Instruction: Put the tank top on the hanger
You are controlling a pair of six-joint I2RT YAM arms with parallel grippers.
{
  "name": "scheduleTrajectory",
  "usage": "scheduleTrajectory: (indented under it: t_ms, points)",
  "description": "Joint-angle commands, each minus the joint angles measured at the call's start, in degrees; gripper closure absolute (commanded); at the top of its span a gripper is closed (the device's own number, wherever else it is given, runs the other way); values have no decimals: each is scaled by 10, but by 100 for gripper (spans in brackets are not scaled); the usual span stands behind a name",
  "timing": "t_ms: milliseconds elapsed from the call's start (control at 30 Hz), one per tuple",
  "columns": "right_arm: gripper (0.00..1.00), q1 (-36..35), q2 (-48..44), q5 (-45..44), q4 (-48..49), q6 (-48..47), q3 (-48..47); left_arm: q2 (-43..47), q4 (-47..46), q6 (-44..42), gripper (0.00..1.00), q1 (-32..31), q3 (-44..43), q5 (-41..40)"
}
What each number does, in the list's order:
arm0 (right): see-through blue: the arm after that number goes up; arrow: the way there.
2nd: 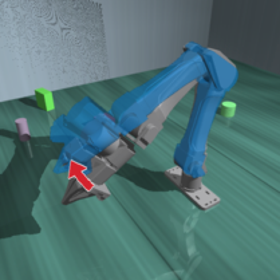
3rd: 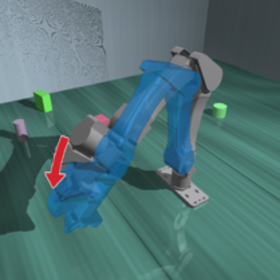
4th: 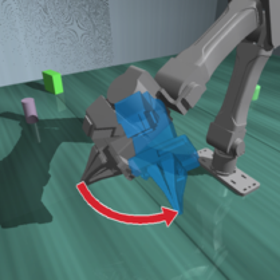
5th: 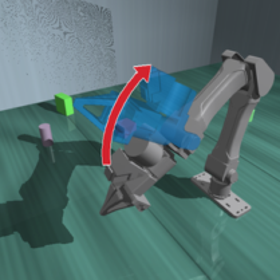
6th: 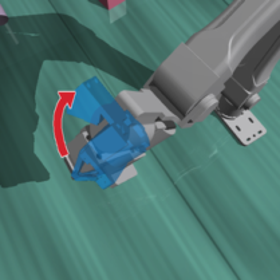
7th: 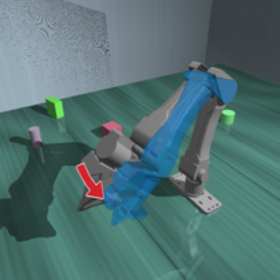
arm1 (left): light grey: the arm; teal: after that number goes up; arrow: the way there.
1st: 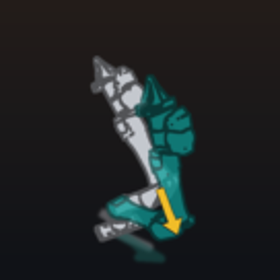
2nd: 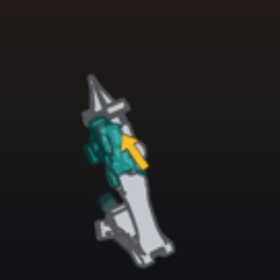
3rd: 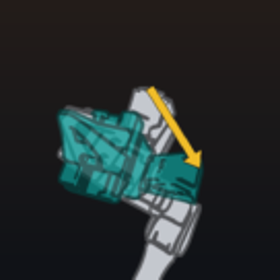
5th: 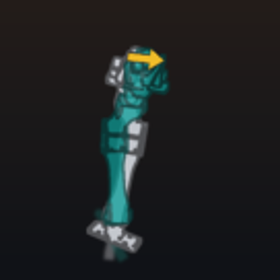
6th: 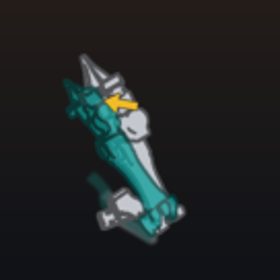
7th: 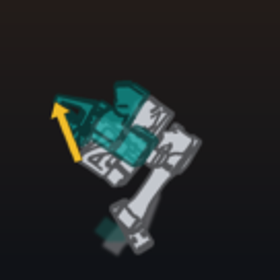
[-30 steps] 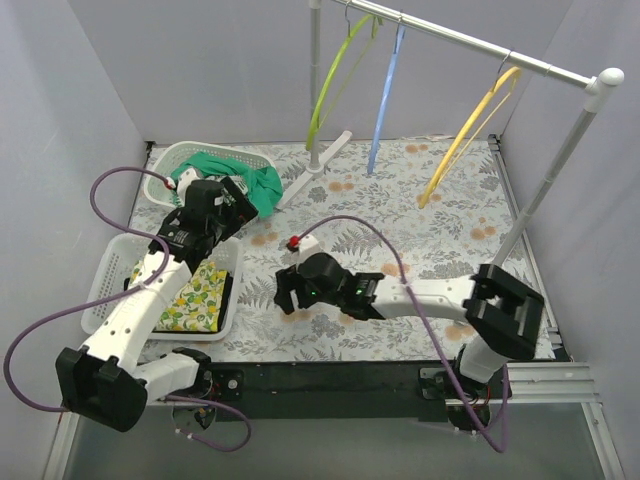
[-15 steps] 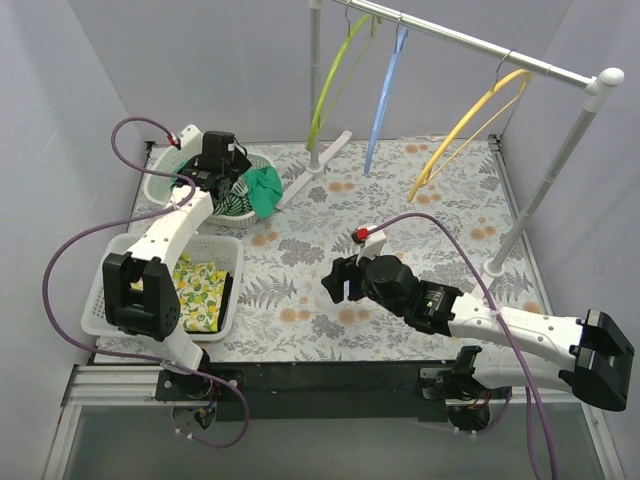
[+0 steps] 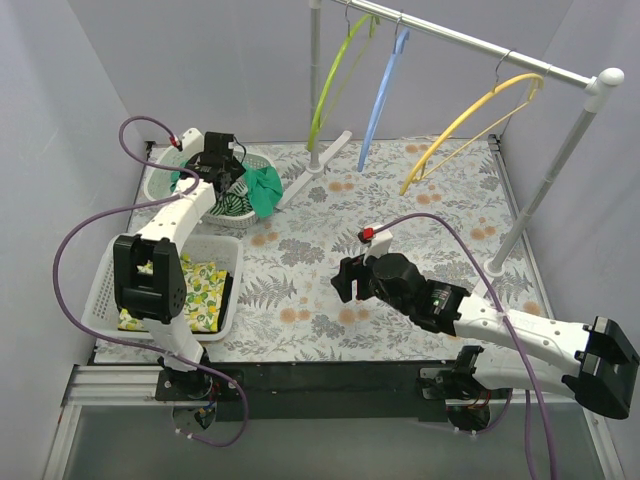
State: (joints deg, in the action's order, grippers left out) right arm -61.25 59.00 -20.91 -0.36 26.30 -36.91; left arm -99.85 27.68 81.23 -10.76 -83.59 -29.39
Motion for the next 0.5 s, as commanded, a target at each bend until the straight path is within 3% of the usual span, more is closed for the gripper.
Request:
scheduleTrajectory:
  t_ms: [0,200,267,367,400,467]
  points:
    - [23,4,11,13,6,-15,-5,-24,-3,10,34,5,11,29]
    - [23,8,16,23,7,-8,-1,-33,-13,29,38,10,32,43]
    - [23,8,14,22,6,-7,-2,-32,-17,34,44,11,33,43]
    - [24,8,8,20,6,-8,-4,-15,-19,30,69,13,26,38]
    - [24,8,2,19,6,-9,-5,-10,-18,26,86,17,20,37]
    - [24,9,-3,19,5,-13,-7,4,2,19,100,23,-9,42]
